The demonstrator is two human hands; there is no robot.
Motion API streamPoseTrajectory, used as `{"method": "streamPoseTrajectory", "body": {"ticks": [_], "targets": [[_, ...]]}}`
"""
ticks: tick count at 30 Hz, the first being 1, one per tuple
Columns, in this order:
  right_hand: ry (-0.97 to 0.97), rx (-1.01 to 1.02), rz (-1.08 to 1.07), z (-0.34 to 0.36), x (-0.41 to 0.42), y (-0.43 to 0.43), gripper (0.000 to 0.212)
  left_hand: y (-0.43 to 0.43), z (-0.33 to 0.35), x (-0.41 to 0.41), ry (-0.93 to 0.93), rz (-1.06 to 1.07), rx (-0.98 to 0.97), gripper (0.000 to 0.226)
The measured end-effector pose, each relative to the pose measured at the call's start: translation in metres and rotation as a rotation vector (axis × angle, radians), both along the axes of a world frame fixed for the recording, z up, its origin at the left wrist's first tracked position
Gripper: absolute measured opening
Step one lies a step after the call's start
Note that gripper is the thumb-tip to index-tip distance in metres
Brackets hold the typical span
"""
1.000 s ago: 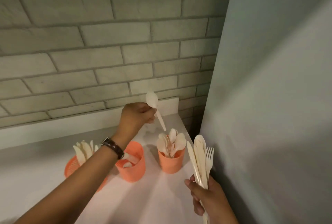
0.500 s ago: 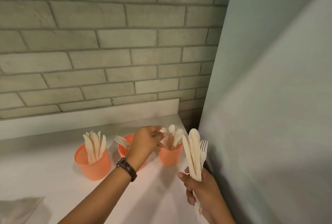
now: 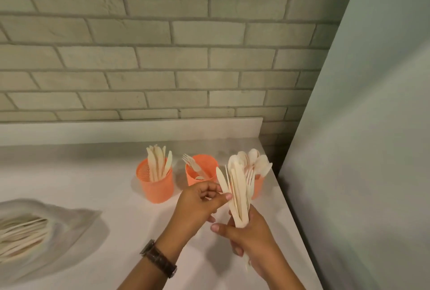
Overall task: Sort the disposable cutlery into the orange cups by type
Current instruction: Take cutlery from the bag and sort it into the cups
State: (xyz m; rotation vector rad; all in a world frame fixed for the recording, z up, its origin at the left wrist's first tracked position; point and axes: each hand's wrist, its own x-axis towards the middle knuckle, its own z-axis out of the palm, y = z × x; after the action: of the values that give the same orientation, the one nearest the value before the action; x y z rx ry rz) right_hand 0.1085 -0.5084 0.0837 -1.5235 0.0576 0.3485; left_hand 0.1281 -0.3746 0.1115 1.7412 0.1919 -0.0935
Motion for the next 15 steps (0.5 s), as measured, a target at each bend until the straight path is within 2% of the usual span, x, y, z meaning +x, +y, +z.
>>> {"method": "streamPoseTrajectory", "body": {"ticks": [5, 7, 15], "targets": [[0.134, 0.206, 0.007, 0.005, -0.001, 0.013, 0.046, 0.02, 0.004, -0.006, 0.056, 0.023, -0.196, 0.004], [0.181, 0.269, -0.015, 0.005, 0.0, 0.015, 0.05, 0.024, 0.005, -0.007, 0.077, 0.03, -0.243, 0.007], [0.166, 0.188, -0.039, 0.002, 0.003, 0.016, 0.044, 0.031, 0.015, -0.019, 0.117, 0.004, -0.302, 0.015]]}}
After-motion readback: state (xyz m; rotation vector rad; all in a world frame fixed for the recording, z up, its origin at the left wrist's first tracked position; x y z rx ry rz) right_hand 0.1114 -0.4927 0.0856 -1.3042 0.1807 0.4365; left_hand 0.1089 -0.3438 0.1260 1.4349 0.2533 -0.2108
